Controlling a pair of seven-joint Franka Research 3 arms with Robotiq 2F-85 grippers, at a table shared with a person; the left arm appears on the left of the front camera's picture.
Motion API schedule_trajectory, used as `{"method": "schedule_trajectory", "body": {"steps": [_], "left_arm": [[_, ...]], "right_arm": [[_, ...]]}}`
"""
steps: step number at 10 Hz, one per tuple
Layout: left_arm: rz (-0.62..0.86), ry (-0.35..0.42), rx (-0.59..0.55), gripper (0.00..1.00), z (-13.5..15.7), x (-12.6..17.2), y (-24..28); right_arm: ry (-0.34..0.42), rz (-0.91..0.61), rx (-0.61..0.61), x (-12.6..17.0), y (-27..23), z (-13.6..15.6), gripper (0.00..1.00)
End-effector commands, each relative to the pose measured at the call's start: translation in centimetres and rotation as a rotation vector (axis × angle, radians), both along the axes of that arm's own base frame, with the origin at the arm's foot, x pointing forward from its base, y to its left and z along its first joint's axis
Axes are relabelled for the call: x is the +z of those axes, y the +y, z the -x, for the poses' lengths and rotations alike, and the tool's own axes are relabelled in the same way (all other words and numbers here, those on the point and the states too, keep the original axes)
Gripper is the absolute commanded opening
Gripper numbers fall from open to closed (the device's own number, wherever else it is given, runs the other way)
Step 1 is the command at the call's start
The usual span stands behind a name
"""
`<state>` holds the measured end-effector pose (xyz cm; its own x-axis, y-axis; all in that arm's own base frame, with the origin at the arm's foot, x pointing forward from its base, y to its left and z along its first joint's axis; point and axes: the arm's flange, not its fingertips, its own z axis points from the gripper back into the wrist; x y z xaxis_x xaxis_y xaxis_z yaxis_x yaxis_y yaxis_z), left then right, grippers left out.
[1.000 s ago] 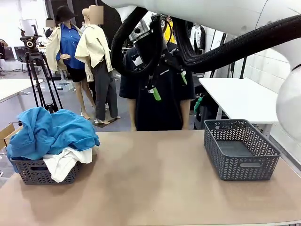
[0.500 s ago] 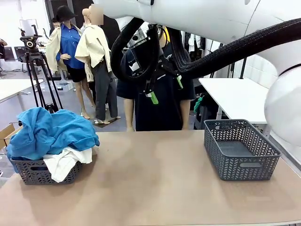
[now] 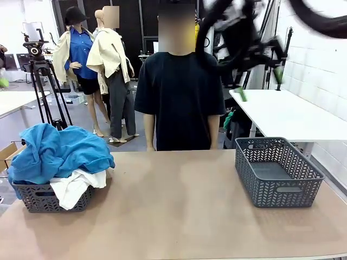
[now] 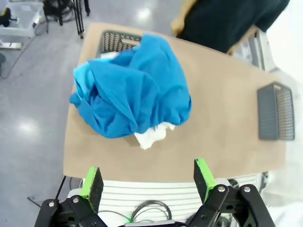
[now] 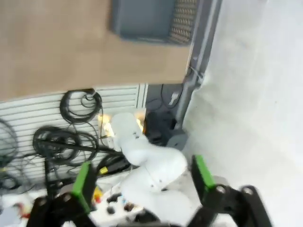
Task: Sort the tops and bottoms.
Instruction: Sort the clothes according to human instructions.
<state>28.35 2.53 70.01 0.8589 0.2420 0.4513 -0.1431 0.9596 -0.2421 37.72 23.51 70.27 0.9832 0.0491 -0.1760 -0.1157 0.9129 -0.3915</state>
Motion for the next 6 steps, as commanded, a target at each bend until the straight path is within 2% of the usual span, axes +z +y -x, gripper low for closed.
{"method": "schedule_trajectory", "body": {"steps": [1,2,3,4,6], "left_arm": [[-0.053,-0.016,-0.054,1.00,0.8,-2.5,-3.1],[-0.123,-0.038,-0.113,1.00,1.0,-3.8,-4.5],[-0.153,-0.066,-0.162,1.00,1.6,-4.5,-5.1],[-0.152,-0.080,-0.194,1.00,2.1,-4.8,-5.7],[-0.128,-0.083,-0.218,1.00,2.3,-5.1,-5.7]], "right_arm": [[-0.079,-0.119,-0.123,-8.9,-8.1,7.3,1.00],[-0.088,-0.231,-0.114,-10.5,-9.6,7.8,1.00],[-0.072,-0.265,-0.117,-11.9,-9.6,7.5,1.00],[-0.100,-0.276,-0.112,-12.8,-9.7,7.1,1.00],[-0.129,-0.300,-0.133,-12.6,-10.1,6.9,1.00]]}}
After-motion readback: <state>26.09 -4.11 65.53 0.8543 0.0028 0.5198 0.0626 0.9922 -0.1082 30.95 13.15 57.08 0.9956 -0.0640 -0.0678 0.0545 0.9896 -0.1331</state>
